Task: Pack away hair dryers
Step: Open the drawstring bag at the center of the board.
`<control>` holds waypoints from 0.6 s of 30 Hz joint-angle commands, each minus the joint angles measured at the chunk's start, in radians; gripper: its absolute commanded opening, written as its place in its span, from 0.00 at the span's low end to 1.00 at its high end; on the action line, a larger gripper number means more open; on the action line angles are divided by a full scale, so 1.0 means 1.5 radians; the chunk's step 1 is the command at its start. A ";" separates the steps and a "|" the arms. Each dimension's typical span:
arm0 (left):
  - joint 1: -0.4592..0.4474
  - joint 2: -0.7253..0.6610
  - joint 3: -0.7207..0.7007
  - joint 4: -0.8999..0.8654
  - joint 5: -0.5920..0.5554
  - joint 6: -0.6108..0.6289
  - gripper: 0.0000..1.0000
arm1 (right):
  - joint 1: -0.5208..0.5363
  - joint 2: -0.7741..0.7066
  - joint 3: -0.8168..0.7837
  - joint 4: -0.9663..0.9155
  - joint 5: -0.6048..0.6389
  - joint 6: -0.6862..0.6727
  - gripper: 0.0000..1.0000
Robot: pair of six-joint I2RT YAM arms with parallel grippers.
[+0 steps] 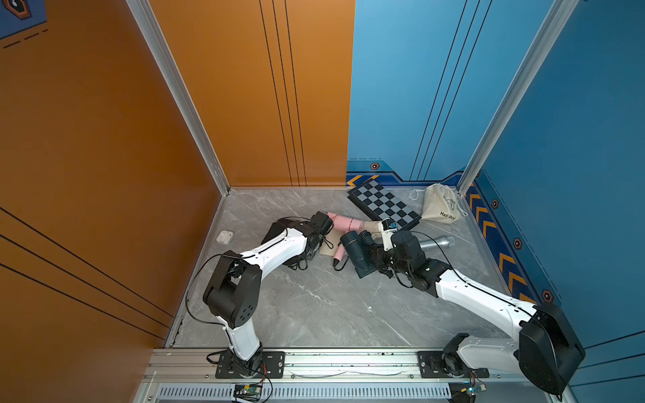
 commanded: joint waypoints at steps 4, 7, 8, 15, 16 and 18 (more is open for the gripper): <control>0.024 -0.007 0.039 -0.013 -0.008 0.026 0.00 | 0.021 0.028 0.038 0.030 -0.052 0.000 0.18; 0.034 -0.028 0.031 -0.013 0.013 0.027 0.00 | 0.036 0.064 0.058 0.042 -0.093 -0.007 0.18; 0.035 -0.035 0.025 -0.011 0.021 0.027 0.00 | 0.037 0.080 0.068 0.044 -0.102 -0.007 0.18; 0.040 -0.075 -0.008 0.007 0.063 0.020 0.00 | 0.079 0.181 0.122 0.105 -0.131 0.008 0.18; 0.039 -0.077 -0.010 0.007 0.064 0.019 0.00 | 0.083 0.190 0.128 0.112 -0.123 0.008 0.18; 0.040 -0.085 -0.017 0.012 0.070 0.020 0.00 | 0.087 0.212 0.140 0.131 -0.115 0.016 0.18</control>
